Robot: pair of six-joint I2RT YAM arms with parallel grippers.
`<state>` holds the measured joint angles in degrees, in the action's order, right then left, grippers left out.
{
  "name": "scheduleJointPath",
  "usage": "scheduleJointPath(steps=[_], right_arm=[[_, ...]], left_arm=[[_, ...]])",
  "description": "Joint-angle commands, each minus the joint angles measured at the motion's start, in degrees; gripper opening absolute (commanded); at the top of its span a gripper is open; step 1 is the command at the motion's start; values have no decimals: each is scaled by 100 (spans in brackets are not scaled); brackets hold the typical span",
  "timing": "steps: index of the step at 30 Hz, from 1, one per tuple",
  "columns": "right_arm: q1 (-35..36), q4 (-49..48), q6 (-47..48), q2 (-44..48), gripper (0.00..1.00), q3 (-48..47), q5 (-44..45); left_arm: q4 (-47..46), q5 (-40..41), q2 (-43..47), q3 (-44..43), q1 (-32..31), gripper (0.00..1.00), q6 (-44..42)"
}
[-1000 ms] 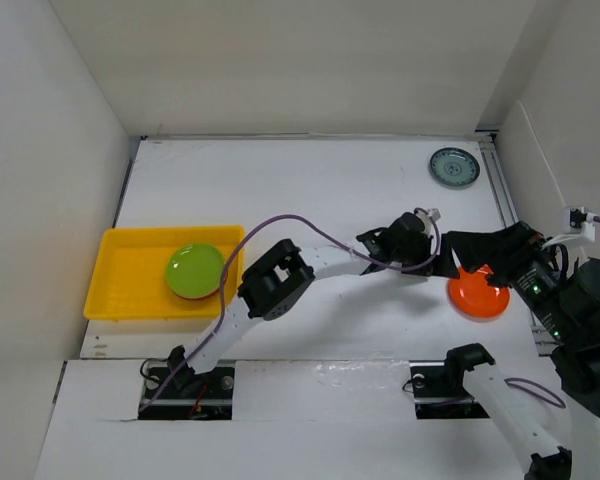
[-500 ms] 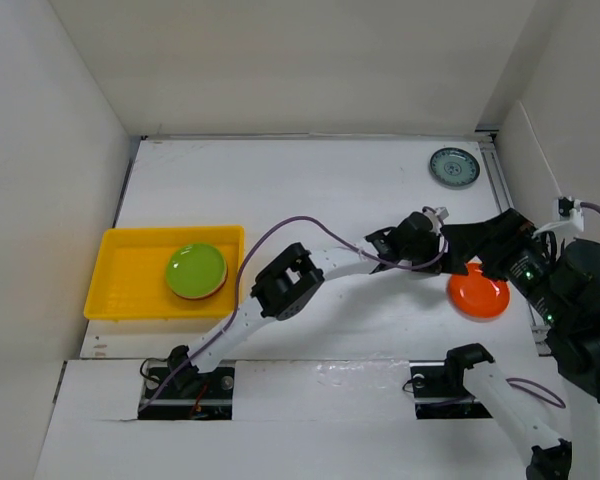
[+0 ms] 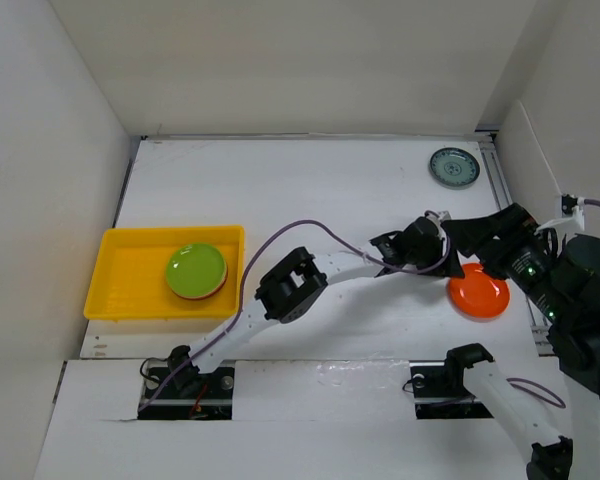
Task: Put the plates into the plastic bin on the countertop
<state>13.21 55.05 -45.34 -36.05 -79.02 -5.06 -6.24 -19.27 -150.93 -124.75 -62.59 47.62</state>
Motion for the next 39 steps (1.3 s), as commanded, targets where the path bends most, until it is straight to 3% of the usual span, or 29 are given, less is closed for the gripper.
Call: scheduleJointPath(steps=[1, 9, 17, 21, 26, 31, 36, 39], right_arm=[[59, -55, -89, 81, 100, -43, -188], [59, -108, -142, 274, 100, 71, -294], [59, -108, -142, 380, 100, 19, -347], [59, 6, -142, 432, 100, -34, -347], [59, 59, -19, 546, 100, 123, -294], [59, -581, 34, 599, 100, 869, -92], [59, -2256, -19, 293, 100, 2221, 67], [59, -3285, -89, -365, 100, 2619, -230]], left_arm=[[220, 90, -77, -23, -122, 53, -51], [220, 37, -182, -23, -236, 37, 55], [220, 274, -77, 143, -236, 0, 335], [-61, 353, 142, 493, -184, 0, 485], [-554, 643, 1457, 1785, 123, 0, 661], [61, 1380, 2988, 3057, 931, 0, 512], [157, 1382, 4980, 4571, 2012, 0, 406], [605, 1759, 5792, 5205, 2689, 0, 205]])
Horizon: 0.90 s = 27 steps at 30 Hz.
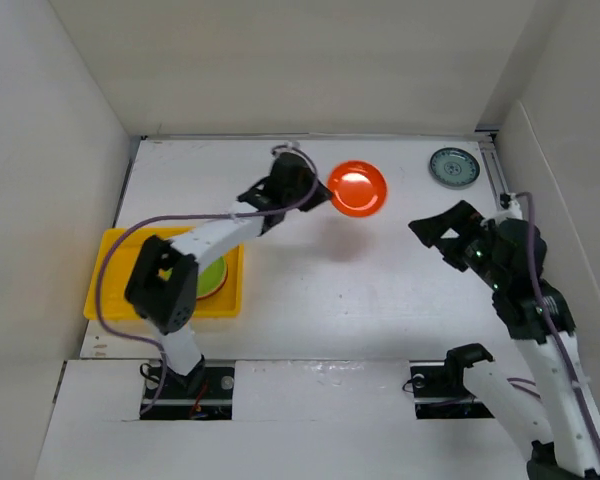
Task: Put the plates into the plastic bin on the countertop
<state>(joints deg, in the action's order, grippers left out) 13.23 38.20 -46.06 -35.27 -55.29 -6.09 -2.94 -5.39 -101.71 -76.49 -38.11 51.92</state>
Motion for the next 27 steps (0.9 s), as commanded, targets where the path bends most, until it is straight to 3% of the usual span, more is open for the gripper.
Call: scheduleJointPath(steps=[1, 4, 9, 16, 20, 27], right_arm=[[56, -1822, -17, -637, 100, 394, -234], [56, -2691, -87, -1455, 100, 518, -831], [-83, -2905, 167, -2728, 100, 62, -947], [-760, -3388, 106, -3468, 100, 17, -1807], [-814, -3459, 54, -3531, 100, 71, -2046], [-927, -3459, -8, -3531, 100, 123, -2318]], left_arm=[[633, 459, 1316, 485, 425, 0, -226], [1328, 688, 2055, 1020, 1338, 0, -227], [1559, 495, 3664, 2470, 3033, 0, -174], [2578, 845, 5494, 3429, 4187, 0, -313], [3175, 1240, 5873, 3658, 4469, 0, -245], [3765, 1514, 6453, 3773, 4303, 0, 494]])
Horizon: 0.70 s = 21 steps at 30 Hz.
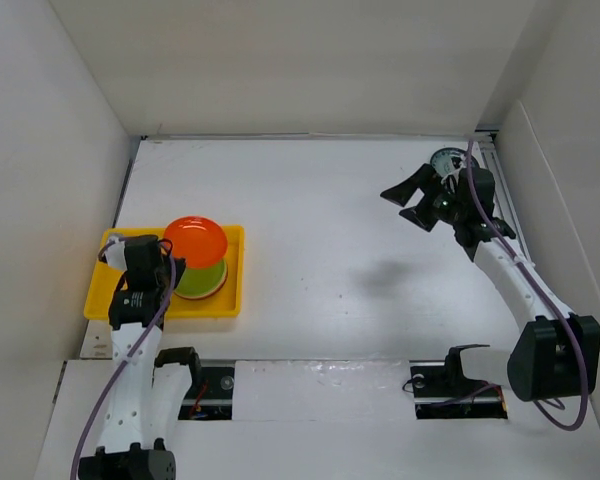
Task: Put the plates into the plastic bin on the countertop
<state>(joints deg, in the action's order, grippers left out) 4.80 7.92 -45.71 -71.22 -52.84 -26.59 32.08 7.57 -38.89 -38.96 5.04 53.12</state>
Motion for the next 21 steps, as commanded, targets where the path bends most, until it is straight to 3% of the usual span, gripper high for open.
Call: scheduleJointPath(steps=[1, 6, 7, 13, 14, 18, 21], right_arm=[[-84, -432, -104, 117, 100, -121, -329], [-84, -432, -218, 231, 100, -244, -505], [-84, -432, -219, 292, 100, -244, -505], [-199, -432, -271, 495, 100, -297, -575], [-199, -432, -271, 495, 100, -297, -628], [-365, -432, -271, 495, 100, -245, -393], [-672, -432, -543, 285, 100, 62, -40]], left_arm=[[264, 131, 250, 90, -12, 0, 374], [685, 481, 330, -24, -135, 0, 751], [686, 482, 330, -24, -135, 5, 752], [870, 587, 400, -24, -135, 51, 998], [871, 587, 496, -24, -135, 56, 998], [924, 492, 847, -103, -135, 99, 929], [-31, -517, 1015, -103, -135, 99, 271]])
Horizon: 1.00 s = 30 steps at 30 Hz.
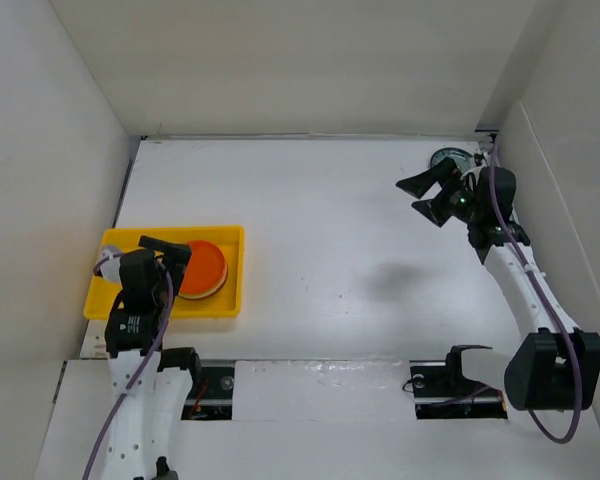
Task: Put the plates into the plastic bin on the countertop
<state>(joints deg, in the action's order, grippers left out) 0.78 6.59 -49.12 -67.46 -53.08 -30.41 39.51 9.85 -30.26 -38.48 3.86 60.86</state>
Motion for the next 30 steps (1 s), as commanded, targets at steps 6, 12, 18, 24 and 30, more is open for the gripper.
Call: scheduleJointPath(steps=[6, 12, 18, 24, 30], right_arm=[[-1192, -808, -808, -775, 100, 641, 1344], [-2036, -1344, -1135, -2181, 97, 143, 1758], [-2328, -1758, -1653, -3896, 95, -641, 1547], [-2389, -1284, -1916, -4862, 96, -1941, 1547], [-2389, -334, -1917, -5619, 82, -3277, 1407]], left_arm=[[-2462, -2977, -1982, -722, -17, 99, -1821], [-2975, -3298, -2948, -1678, -559, 99, -2165], [-2957, -2365, -3785, -2594, -2853, 99, -2351], [-3607, -2425, -4146, -2314, -3699, 99, -2351], [-3907, -2558, -4198, -2058, -3699, 99, -2351]])
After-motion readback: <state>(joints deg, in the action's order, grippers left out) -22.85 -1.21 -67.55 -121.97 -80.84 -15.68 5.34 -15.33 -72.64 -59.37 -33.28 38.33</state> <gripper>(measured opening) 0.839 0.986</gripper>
